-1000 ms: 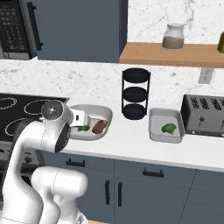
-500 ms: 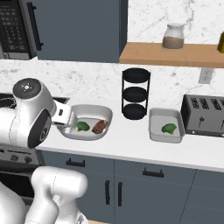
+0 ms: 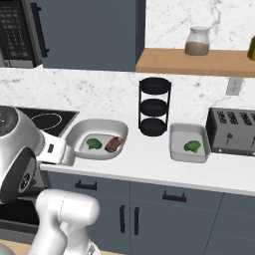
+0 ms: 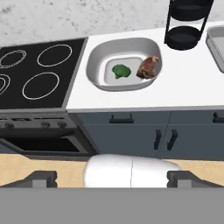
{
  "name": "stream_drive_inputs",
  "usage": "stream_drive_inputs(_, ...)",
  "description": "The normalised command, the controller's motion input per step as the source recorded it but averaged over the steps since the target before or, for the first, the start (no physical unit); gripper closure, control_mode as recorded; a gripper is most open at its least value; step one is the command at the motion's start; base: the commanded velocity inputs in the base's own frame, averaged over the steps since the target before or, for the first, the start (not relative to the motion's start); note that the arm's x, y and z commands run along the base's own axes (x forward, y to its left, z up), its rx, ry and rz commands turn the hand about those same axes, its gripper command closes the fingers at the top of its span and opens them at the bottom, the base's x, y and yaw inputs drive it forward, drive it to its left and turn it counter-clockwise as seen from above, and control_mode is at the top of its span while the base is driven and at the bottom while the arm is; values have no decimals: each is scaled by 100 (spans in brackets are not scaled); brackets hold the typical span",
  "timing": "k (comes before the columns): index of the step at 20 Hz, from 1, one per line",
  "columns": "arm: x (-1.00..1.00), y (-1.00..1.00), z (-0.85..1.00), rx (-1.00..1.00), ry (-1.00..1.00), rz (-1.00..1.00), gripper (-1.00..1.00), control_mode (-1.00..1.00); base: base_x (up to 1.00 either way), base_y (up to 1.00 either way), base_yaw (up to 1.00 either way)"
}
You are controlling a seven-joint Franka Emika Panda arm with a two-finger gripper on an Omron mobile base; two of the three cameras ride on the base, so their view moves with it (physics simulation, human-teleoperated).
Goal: Place one broccoli and one steak in each tupperware on the nearby counter, to pack two identical lunches.
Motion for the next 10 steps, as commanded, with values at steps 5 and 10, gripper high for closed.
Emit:
stream_drive_inputs(5, -30, 0, 33, -5, 0, 0, -100, -100, 0, 0, 0)
stream_drive_inputs(10, -32, 0, 57, 0, 0, 0, -100, -100, 0, 0, 0)
